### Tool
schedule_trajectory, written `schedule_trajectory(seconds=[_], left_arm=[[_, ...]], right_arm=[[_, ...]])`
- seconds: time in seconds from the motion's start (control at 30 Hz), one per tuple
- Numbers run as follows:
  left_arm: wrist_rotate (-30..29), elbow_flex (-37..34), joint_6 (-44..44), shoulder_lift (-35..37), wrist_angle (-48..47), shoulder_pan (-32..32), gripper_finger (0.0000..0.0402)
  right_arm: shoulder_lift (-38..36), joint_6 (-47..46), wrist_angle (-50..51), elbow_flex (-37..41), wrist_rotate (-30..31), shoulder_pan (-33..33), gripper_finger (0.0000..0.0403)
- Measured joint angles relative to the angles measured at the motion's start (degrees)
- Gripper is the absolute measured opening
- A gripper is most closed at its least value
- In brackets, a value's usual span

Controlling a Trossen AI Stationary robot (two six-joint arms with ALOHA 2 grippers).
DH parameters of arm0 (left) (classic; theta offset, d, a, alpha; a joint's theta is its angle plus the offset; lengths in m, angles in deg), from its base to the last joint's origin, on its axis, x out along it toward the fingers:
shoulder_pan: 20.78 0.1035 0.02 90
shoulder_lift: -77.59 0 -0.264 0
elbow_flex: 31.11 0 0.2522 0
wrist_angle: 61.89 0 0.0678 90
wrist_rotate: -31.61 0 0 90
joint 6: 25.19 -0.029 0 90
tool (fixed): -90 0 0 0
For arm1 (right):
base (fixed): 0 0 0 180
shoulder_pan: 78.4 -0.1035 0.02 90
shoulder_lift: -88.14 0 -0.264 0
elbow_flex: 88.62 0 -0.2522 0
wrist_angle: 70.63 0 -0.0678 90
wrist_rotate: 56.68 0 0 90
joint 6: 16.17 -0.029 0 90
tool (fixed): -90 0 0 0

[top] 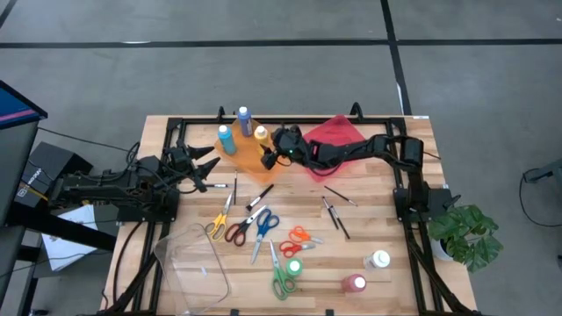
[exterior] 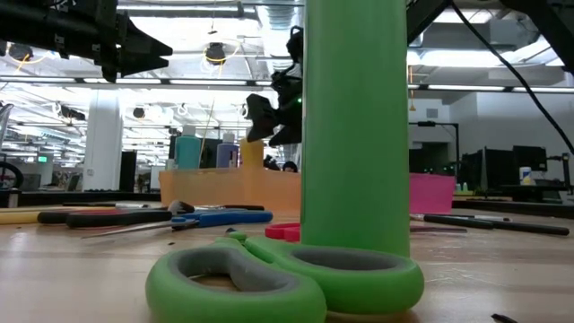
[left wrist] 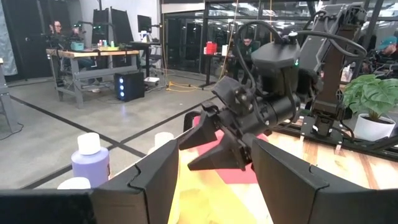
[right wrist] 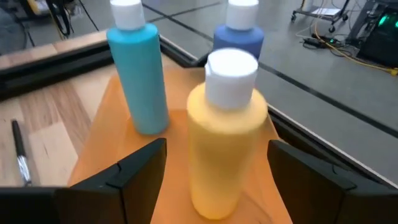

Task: Pick & Place Paint Supplies
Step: Put the yellow paint bottle into the orange bin

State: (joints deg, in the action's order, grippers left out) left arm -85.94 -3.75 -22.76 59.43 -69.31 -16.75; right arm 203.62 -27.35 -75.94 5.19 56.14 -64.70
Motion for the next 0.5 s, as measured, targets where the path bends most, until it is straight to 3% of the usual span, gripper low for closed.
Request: schedule_trajectory(seconds=[0.5], left_arm=[[0.00, 0.00, 0.00, 0.02, 0.24, 0.00, 0.0200]], right_arm=[[0.07, 1.20, -1.28, 0.00, -2.53, 1.94, 0.0277]])
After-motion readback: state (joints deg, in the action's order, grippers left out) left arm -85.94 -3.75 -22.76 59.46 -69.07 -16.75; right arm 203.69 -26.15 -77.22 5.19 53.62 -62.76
